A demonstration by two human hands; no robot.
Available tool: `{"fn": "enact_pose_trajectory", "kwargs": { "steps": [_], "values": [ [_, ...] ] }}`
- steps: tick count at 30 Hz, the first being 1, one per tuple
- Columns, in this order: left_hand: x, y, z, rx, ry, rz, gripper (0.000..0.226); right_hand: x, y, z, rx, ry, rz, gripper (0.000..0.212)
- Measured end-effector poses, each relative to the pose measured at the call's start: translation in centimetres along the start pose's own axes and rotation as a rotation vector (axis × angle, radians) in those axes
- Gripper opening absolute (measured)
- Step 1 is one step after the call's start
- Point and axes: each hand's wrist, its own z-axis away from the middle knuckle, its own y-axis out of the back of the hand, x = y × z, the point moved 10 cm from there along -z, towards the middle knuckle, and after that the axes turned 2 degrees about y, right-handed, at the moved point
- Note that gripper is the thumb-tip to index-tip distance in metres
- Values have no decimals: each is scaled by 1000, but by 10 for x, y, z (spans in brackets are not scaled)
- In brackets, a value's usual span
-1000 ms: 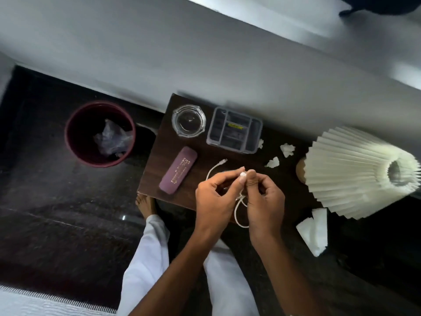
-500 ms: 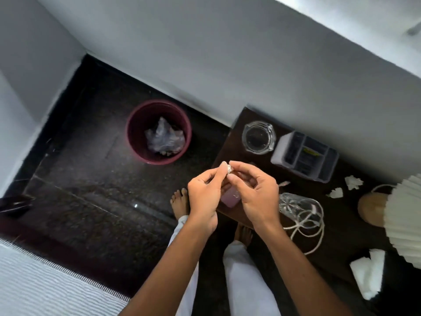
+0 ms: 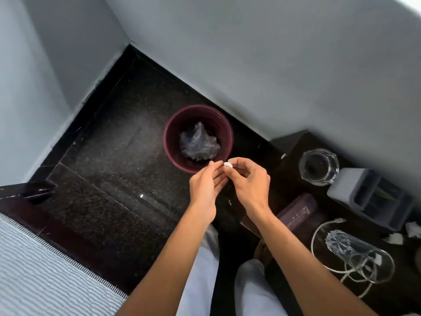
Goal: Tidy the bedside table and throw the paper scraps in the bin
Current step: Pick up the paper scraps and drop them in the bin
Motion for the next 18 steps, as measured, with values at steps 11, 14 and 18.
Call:
{"fn": "enact_pose_trajectory", "kwargs": {
  "steps": [11,14,18],
  "values": [
    [18,41,-84,105,54,251,37,56,-82,-68,2,-244,71,26],
    [16,45,-97,120,65,260,37,70,-94,-75,-6,-272,91,28],
    [16,46,-104,115,67,254,35,81,-101,-74,-31,-274,84,31]
  ]
}}
